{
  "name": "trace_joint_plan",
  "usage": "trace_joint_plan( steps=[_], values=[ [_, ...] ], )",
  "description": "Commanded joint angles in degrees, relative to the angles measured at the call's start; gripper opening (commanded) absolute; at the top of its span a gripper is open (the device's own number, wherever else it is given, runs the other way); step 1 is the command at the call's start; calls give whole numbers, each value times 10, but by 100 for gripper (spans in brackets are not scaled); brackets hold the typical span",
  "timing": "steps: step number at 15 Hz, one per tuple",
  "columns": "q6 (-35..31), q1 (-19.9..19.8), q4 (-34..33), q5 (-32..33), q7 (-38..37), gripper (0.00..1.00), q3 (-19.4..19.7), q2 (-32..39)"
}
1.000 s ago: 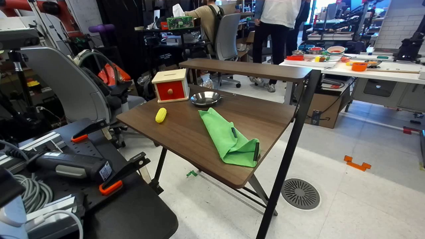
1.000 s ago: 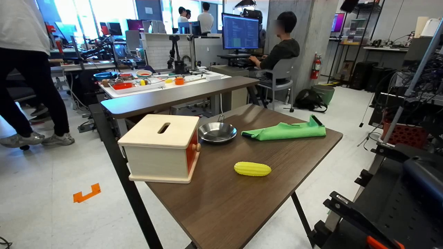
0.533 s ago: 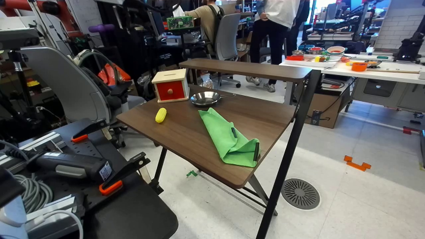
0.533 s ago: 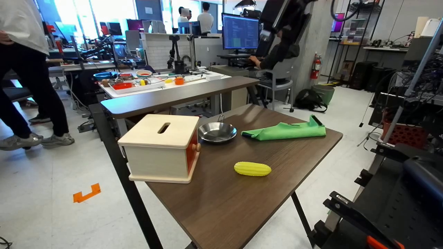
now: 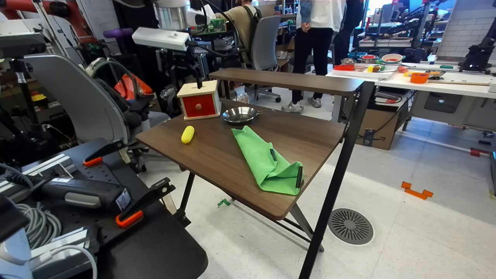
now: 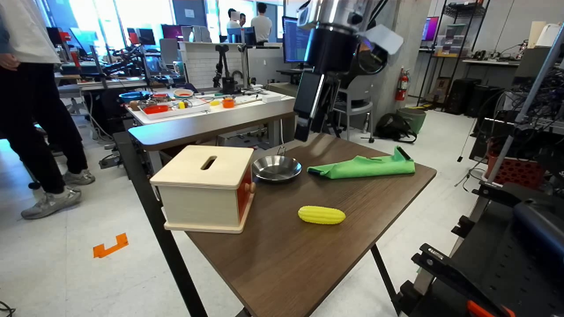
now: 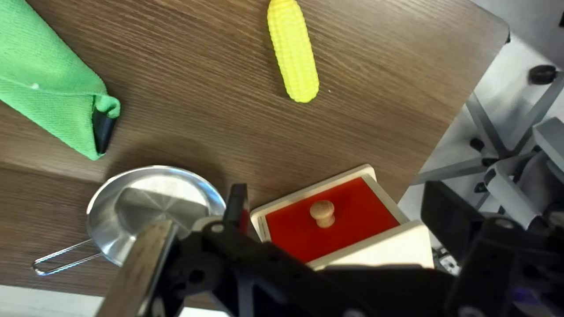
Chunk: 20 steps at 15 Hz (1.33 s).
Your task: Open the chest drawer
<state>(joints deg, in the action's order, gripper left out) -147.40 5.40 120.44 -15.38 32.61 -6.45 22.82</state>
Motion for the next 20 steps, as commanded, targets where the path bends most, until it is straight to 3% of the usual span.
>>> trace_joint_plan(
  steps=[1,9,20],
  values=[
    [18,-17,-49,75,4,100,-23,61],
    [-44,15,-107,233,-47,100,-14,143],
    [-150,39,-169,244,-144,100,-12,227]
  ],
)
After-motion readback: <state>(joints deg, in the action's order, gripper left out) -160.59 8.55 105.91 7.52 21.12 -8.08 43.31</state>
